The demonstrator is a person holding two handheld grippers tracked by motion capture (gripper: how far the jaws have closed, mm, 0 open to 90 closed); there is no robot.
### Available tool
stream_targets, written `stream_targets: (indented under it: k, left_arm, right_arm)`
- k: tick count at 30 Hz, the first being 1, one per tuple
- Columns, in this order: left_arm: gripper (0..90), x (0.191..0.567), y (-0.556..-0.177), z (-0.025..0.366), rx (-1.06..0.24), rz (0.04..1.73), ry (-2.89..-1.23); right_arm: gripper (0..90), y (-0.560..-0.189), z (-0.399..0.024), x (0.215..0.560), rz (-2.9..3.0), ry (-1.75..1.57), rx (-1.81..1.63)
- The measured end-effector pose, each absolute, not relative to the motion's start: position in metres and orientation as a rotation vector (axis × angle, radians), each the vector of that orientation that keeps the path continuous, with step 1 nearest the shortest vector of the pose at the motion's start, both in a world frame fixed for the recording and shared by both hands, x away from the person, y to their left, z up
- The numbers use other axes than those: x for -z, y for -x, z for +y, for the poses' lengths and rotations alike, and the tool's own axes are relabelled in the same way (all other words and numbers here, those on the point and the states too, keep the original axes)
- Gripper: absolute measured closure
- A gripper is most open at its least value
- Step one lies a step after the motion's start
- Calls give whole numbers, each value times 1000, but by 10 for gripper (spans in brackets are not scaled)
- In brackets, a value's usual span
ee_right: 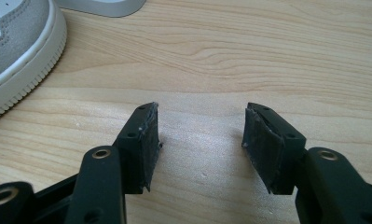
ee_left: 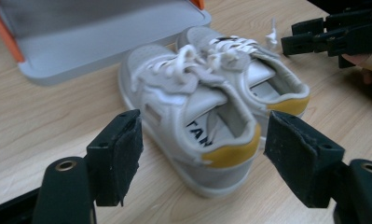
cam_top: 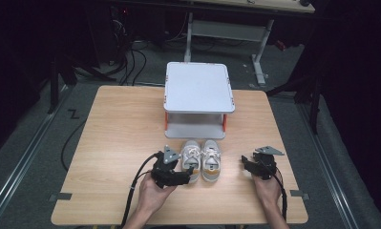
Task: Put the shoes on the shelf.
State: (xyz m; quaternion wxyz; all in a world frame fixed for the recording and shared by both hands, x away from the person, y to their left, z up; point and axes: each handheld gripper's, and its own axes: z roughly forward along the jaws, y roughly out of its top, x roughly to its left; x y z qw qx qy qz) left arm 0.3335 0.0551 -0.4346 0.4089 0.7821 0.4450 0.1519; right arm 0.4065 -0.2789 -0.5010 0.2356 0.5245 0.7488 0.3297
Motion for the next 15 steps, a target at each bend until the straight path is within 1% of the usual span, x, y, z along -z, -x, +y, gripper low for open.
stream_targets:
  k: [4,8,10,15]
  left_arm:
    - [308,437,-340,39,-339,1154,-1967]
    - [335,442,-346,25,-346,1185,-1996]
    - [350,443,-349,21,-348,1203,-2003]
    - [393,441,-352,17,-329,1267,-1959]
  right_arm:
    - [449,-406,-278,501,2054,-1437,-897]
    - [444,-407,-279,501,2049,-1444,-899]
    - [438,-407,-280,501,2046,-1455,-911]
    - [433,-407,-281,501,2043,-1461,-913]
